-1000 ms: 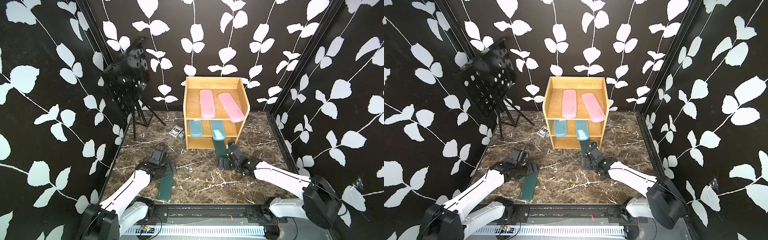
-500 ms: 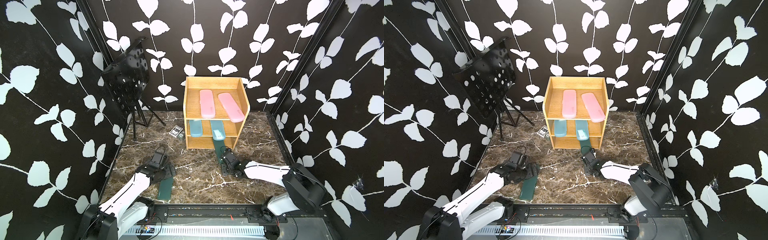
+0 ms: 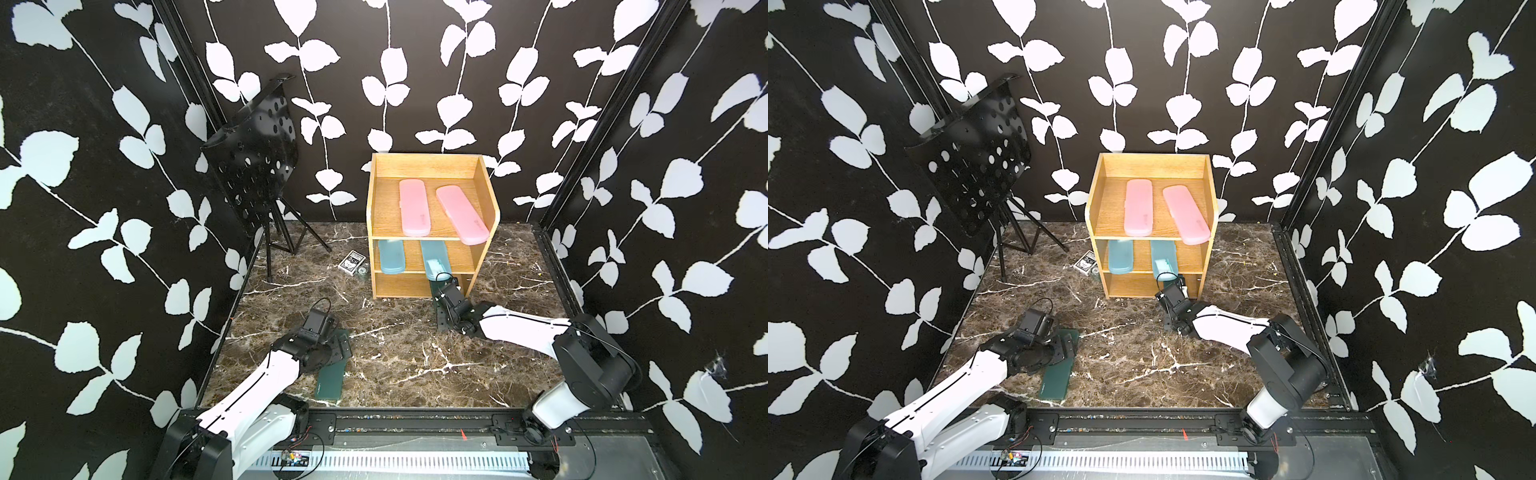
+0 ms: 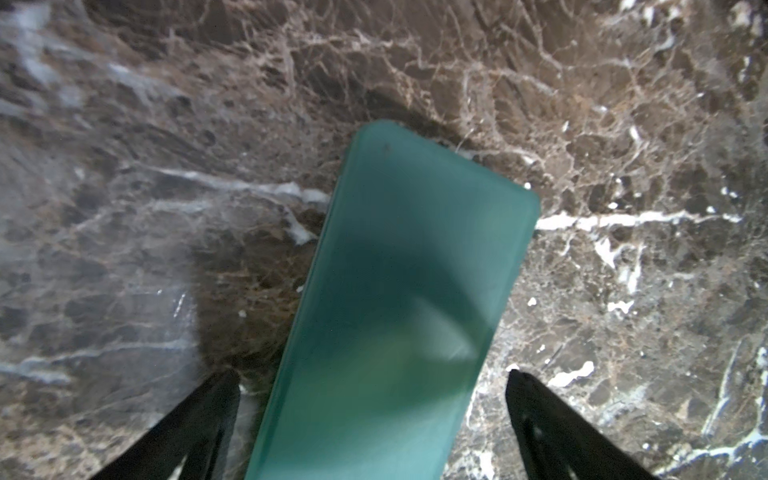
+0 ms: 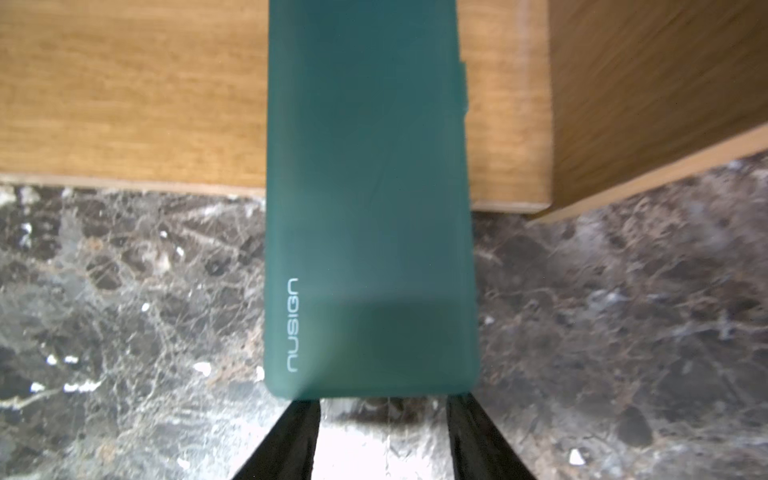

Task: Place the pencil cases on the shelf according to color
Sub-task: Place the pencil case on the shelf, then pick up the pencil case from the center of the board.

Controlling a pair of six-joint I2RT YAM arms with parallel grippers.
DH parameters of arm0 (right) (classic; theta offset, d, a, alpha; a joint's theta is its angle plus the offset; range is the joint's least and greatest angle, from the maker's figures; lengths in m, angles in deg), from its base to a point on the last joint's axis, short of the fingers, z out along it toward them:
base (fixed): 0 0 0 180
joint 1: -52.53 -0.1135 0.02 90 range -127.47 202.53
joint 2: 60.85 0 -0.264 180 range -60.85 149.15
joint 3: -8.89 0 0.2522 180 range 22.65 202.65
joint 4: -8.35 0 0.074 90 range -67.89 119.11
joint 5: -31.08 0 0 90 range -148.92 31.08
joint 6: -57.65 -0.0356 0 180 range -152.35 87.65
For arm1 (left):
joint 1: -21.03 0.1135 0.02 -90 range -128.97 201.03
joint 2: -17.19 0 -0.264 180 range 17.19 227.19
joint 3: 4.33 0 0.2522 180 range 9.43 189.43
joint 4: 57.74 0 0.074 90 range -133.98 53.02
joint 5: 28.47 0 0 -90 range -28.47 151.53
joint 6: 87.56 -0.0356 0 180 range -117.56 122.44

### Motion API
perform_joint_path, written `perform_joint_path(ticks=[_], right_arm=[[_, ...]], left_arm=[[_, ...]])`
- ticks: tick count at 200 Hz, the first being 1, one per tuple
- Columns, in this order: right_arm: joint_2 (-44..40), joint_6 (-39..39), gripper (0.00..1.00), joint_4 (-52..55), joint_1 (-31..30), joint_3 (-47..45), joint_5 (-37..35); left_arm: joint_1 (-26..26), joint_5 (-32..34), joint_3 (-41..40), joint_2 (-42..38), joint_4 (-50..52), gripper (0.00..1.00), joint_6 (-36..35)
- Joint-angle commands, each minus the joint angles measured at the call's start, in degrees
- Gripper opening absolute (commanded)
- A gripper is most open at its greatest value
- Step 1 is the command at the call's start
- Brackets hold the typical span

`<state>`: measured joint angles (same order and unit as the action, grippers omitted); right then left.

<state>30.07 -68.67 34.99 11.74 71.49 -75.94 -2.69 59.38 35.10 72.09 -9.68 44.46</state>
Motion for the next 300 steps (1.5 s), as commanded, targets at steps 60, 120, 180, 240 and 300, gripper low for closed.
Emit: perform_joint_path(ticks=[60, 120, 180, 240, 300], right_arm=[[-8.4, 0.5, 0.64, 0.4, 0.3, -3.2, 3.2], [-15.5, -6.3, 0.92, -0.1, -5.3, -11.6, 3.2], [-18.4, -12.3, 0.99, 1.7, -11.9, -13.5, -1.5], [-18.4, -13.2, 0.55, 1.8, -12.0, -14.8, 0.3], [-13.7, -23.2, 0.37, -8.8, -19.8, -16.4, 6.8]], left_arm=[[-1.7, -1.2, 0.4, -1.1, 1.4, 0.99, 0.8], [-9.0, -1.1, 1.4, 1.8, -2.3, 0.99, 6.3], [-22.0, 5.1, 5.2, 8.3, -13.7, 0.99, 19.8], [-22.0, 12.1, 8.2, 6.2, 2.9, 0.99, 11.7], [-22.0, 4.6, 3.3, 0.7, 8.4, 0.99, 9.3]])
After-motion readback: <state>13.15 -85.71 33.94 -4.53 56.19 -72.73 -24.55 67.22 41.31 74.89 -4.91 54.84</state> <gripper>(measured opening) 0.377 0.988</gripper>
